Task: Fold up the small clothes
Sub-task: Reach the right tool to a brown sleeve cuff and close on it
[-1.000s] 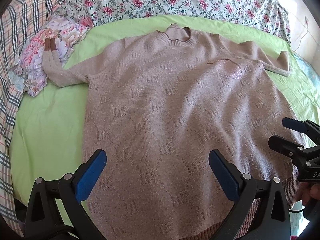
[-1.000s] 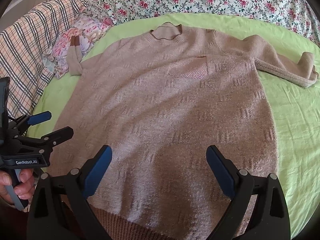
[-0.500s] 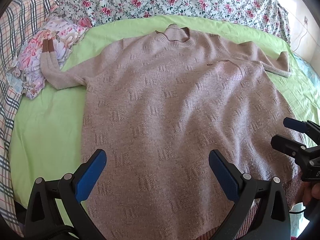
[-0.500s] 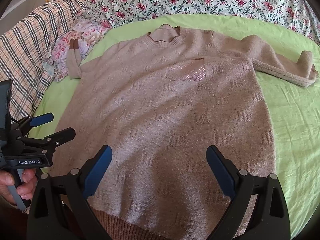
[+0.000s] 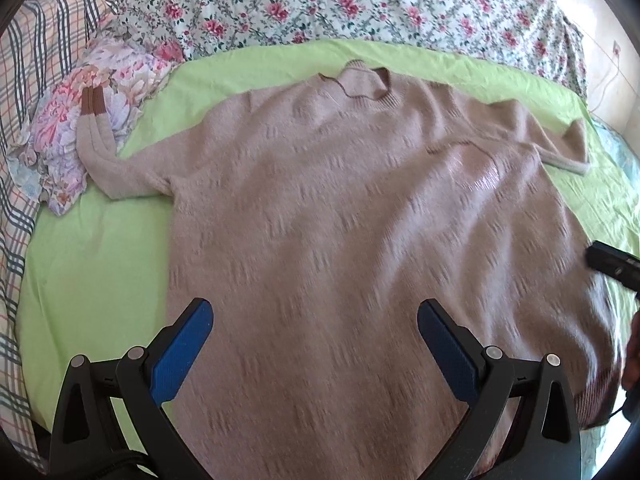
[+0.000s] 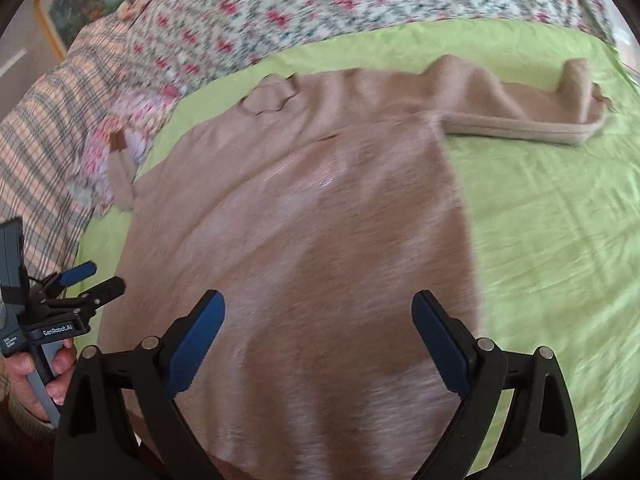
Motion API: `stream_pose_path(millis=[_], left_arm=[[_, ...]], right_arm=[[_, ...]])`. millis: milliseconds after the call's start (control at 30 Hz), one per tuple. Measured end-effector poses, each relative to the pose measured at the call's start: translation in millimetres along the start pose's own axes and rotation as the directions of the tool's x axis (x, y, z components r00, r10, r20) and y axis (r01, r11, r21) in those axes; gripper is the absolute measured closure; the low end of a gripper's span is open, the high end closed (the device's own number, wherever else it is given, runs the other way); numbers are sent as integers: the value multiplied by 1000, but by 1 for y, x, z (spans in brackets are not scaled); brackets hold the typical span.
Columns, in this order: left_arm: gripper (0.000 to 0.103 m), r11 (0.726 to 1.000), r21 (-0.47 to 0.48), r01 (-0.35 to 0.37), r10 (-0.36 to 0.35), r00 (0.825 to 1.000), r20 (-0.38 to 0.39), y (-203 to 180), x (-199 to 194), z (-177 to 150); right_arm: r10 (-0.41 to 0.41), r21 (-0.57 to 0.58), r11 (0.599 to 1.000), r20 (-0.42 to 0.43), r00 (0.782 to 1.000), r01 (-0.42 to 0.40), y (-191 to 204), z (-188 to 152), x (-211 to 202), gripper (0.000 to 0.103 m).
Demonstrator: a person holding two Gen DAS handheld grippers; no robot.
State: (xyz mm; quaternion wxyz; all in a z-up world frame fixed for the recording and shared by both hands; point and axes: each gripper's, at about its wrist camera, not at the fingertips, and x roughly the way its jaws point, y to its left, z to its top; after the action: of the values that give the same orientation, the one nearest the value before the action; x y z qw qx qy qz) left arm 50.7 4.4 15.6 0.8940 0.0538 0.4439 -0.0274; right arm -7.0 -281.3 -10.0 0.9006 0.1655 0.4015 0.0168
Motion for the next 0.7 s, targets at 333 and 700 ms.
stream_pose_path(millis=[333, 700], left_arm=[[1, 998, -38, -45, 46, 999, 21, 13, 23, 51], [1, 998, -13, -54, 54, 997, -53, -12, 64, 72]], right_arm=[[-197, 361, 926, 209, 958, 111, -181, 62, -37, 49], [-321, 533, 826, 181, 930, 181, -332, 169, 6, 58]])
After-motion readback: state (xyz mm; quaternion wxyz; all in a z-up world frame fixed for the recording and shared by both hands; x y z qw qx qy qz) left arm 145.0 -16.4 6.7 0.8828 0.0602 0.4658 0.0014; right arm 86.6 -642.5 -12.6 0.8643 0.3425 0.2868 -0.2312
